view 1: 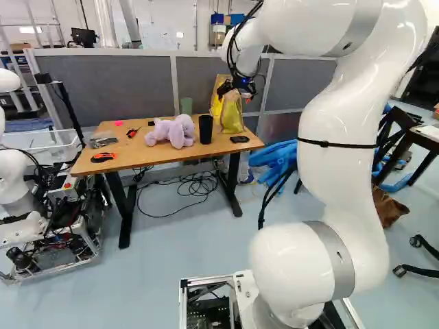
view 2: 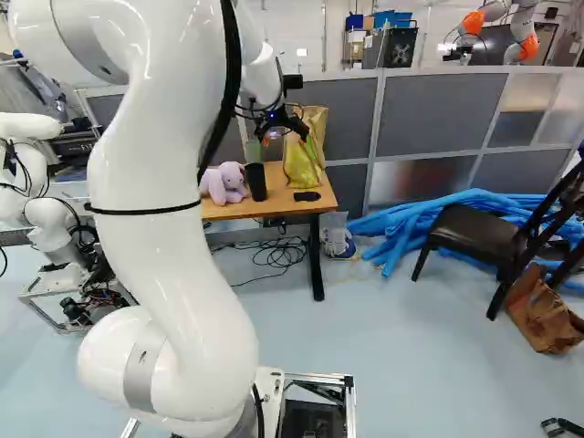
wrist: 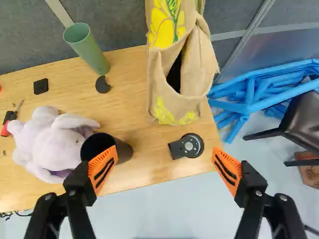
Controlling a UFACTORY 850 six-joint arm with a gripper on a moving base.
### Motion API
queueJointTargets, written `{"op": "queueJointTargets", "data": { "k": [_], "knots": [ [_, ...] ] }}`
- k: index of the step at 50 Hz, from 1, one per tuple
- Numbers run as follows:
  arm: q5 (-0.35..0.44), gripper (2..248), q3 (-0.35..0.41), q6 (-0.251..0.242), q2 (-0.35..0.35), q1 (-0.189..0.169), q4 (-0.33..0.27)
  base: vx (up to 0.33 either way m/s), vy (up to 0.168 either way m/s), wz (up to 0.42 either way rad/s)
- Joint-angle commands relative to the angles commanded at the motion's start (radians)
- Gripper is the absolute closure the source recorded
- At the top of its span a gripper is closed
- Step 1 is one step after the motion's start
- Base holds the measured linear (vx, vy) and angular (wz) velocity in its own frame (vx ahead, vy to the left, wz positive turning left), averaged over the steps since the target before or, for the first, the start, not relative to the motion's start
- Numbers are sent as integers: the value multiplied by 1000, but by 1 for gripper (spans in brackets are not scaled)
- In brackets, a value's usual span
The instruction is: Pick up the bag on the ground and place it on the table
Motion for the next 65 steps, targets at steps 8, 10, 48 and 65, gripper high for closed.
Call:
{"op": "queueJointTargets", "data": {
  "k": [8,10,48,65],
  "knots": [
    [110,3,115,0,54,2,-1,0,0,0],
    [137,3,142,0,67,2,-1,0,0,0],
    [629,3,655,0,309,11,-7,0,0,0],
    [811,3,844,0,398,14,-9,0,0,0]
  ]
}}
